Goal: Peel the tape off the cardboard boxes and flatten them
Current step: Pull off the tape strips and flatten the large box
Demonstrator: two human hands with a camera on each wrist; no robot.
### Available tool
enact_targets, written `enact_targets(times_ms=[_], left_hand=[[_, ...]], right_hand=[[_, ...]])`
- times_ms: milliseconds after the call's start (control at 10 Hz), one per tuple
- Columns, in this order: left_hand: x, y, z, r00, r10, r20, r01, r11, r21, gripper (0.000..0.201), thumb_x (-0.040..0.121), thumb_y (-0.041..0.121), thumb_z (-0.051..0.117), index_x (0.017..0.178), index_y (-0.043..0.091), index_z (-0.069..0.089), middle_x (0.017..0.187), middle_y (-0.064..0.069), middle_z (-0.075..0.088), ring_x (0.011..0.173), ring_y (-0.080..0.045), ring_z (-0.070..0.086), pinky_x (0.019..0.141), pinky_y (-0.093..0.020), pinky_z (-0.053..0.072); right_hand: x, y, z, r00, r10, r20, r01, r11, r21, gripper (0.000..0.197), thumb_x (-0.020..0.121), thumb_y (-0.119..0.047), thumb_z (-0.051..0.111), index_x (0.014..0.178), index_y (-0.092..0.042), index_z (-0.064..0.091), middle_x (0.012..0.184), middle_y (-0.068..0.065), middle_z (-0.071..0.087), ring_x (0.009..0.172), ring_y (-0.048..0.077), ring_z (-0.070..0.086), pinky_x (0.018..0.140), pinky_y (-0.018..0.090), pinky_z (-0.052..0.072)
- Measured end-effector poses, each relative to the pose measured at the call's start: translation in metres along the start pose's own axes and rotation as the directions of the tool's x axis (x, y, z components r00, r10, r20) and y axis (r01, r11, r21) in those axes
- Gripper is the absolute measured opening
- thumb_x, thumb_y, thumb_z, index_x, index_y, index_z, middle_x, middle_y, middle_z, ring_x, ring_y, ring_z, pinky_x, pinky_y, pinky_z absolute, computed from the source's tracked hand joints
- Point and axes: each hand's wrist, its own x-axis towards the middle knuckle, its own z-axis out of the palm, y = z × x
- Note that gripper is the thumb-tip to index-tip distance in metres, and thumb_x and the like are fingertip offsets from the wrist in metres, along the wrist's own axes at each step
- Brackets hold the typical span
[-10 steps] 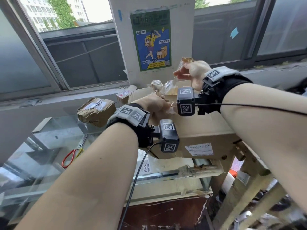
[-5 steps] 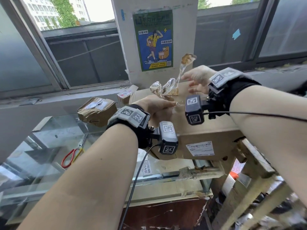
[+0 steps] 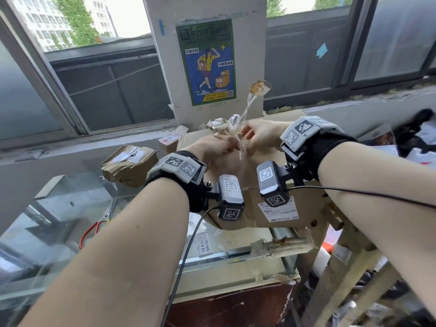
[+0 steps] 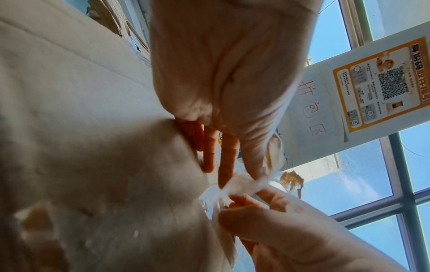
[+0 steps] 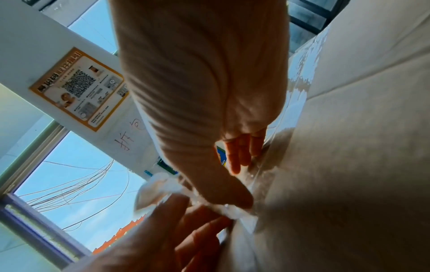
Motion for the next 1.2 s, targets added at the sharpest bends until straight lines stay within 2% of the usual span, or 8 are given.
enact_targets(times_ms=[100,200,300,500,700,800,900,1200], left_hand=[[-0.001,0.004,0.003,1.000,-0.012,0.014,0.012,1.000,0.027,0.031,0.092,0.035,0.062,0.069,0.015,0.060,0.075,-0.002,0.060,0.074,-0.015,0.054,0.078,-0.026,0.043],[-0.002,0.006,0.005,1.000,-0.008,0.007,0.007,0.997,0.076,0.032,0.091,0.041,0.060,0.072,0.015,0.057,0.075,-0.002,0.057,0.075,-0.016,0.052,0.081,-0.029,0.041],[-0.002,0.008,0.008,1.000,-0.002,0.030,0.000,0.997,0.079,0.029,0.090,0.043,0.061,0.088,0.014,0.061,0.092,-0.008,0.064,0.089,-0.022,0.057,0.090,-0.037,0.047],[0.002,0.012,0.012,0.999,-0.040,0.005,0.039,0.992,0.123,0.044,0.087,0.057,0.057,0.074,0.016,0.064,0.089,-0.009,0.062,0.089,-0.023,0.056,0.095,-0.037,0.046],[0.002,0.016,0.016,0.999,-0.043,-0.004,0.043,0.998,0.044,0.057,0.094,0.041,0.057,0.126,-0.007,0.057,0.111,-0.018,0.062,0.095,-0.020,0.052,0.086,-0.031,0.044],[0.008,0.016,0.020,0.998,-0.059,-0.021,0.060,0.996,0.067,0.049,0.098,0.033,0.052,0.124,-0.008,0.056,0.128,-0.027,0.058,0.097,-0.022,0.053,0.098,-0.038,0.044],[0.014,0.015,0.018,0.997,-0.038,-0.068,0.044,0.994,0.100,0.016,0.097,0.007,0.051,0.108,-0.001,0.059,0.106,-0.022,0.061,0.102,-0.026,0.055,0.102,-0.042,0.043],[0.022,0.008,0.017,0.994,-0.047,0.097,0.011,0.940,0.341,0.045,0.090,0.001,0.061,0.133,0.008,0.052,0.135,-0.015,0.052,0.127,-0.026,0.049,0.109,-0.033,0.038]], right_hand=[[0.001,0.005,0.007,0.999,-0.041,-0.009,0.041,0.999,-0.013,0.022,0.072,-0.006,0.076,0.070,-0.019,0.058,0.077,0.001,0.061,0.073,0.014,0.056,0.065,0.027,0.048],[0.000,0.013,0.011,0.995,-0.060,-0.083,0.062,0.998,0.024,0.023,0.079,-0.013,0.075,0.064,-0.020,0.060,0.065,-0.005,0.059,0.065,0.010,0.053,0.059,0.021,0.044],[0.001,0.016,0.012,0.995,-0.047,-0.088,0.051,0.998,0.046,0.019,0.079,-0.018,0.074,0.063,-0.019,0.063,0.071,-0.002,0.064,0.071,0.014,0.058,0.075,0.030,0.051],[-0.001,0.019,0.009,0.998,-0.039,-0.051,0.042,0.997,0.060,0.018,0.077,-0.019,0.077,0.068,-0.020,0.062,0.071,-0.004,0.062,0.069,0.010,0.057,0.077,0.028,0.048],[0.008,0.028,0.015,0.984,0.007,-0.179,0.022,0.988,0.154,0.019,0.081,-0.024,0.075,0.068,-0.014,0.065,0.069,0.001,0.061,0.062,0.012,0.052,0.063,0.022,0.045],[0.011,0.031,0.015,0.982,0.066,-0.179,-0.013,0.958,0.286,0.020,0.081,-0.023,0.075,0.066,-0.015,0.064,0.065,0.001,0.062,0.054,0.009,0.053,0.054,0.017,0.047],[0.017,0.035,0.014,0.982,0.095,-0.166,-0.015,0.903,0.429,0.011,0.080,-0.016,0.075,0.081,-0.006,0.070,0.084,0.015,0.071,0.070,0.021,0.066,0.074,0.031,0.058],[0.026,0.049,0.014,0.966,0.070,-0.249,0.092,0.805,0.586,0.018,0.086,-0.012,0.068,0.068,-0.009,0.066,0.072,0.008,0.065,0.073,0.026,0.064,0.076,0.036,0.058]])
